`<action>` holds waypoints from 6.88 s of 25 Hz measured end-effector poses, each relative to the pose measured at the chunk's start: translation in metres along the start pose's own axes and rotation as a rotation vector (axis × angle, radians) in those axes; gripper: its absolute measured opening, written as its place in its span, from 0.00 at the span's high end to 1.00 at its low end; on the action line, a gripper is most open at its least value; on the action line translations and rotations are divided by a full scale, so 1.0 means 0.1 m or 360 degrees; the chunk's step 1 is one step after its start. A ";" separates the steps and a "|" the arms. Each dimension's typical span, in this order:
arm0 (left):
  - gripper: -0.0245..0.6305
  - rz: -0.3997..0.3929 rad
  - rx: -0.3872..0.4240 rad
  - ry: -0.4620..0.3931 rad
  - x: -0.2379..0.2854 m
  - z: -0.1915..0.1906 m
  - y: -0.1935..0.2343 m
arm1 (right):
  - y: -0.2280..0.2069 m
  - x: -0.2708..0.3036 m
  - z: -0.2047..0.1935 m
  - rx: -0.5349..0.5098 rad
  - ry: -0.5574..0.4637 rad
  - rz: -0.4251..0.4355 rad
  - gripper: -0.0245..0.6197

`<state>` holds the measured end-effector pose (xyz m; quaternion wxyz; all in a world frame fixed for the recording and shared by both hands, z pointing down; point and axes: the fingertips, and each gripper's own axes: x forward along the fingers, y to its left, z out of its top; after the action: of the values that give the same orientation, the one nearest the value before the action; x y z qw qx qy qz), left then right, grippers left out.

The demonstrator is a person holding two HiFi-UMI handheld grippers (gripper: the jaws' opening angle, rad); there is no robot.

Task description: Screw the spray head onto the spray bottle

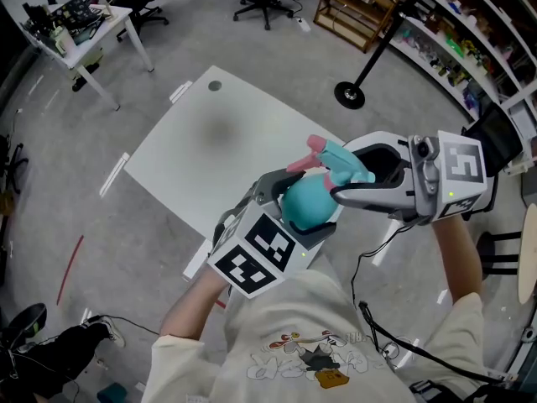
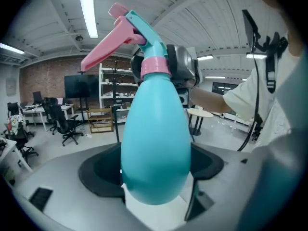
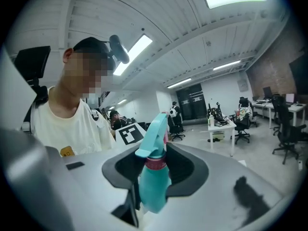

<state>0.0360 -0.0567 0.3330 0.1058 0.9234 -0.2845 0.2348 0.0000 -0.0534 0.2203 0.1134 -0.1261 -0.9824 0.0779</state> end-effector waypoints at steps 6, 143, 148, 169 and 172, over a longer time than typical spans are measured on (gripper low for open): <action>0.34 0.0361 0.0007 -0.0007 0.01 0.05 0.28 | -0.17 0.01 0.06 -0.0031 -0.0004 -0.0248 0.75; 0.34 -0.0665 0.0346 -0.0102 -0.21 -0.03 -0.45 | 0.45 0.05 0.00 -0.0087 0.0012 0.0286 0.60; 0.34 -0.0677 0.0363 -0.0069 -0.15 -0.02 -0.51 | 0.52 0.07 -0.08 -0.0124 0.0079 0.0284 0.75; 0.34 0.0173 0.0036 0.0113 0.10 -0.19 0.18 | -0.13 0.06 -0.30 -0.0047 0.0209 -0.0397 0.75; 0.34 0.0331 -0.0014 0.0059 0.12 -0.12 0.29 | -0.20 0.04 -0.25 -0.0025 0.0157 -0.0601 0.75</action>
<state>0.0233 -0.0817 0.3511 0.0900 0.8839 -0.3779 0.2604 -0.0027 -0.0684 0.2485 0.1730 0.0558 -0.9825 0.0413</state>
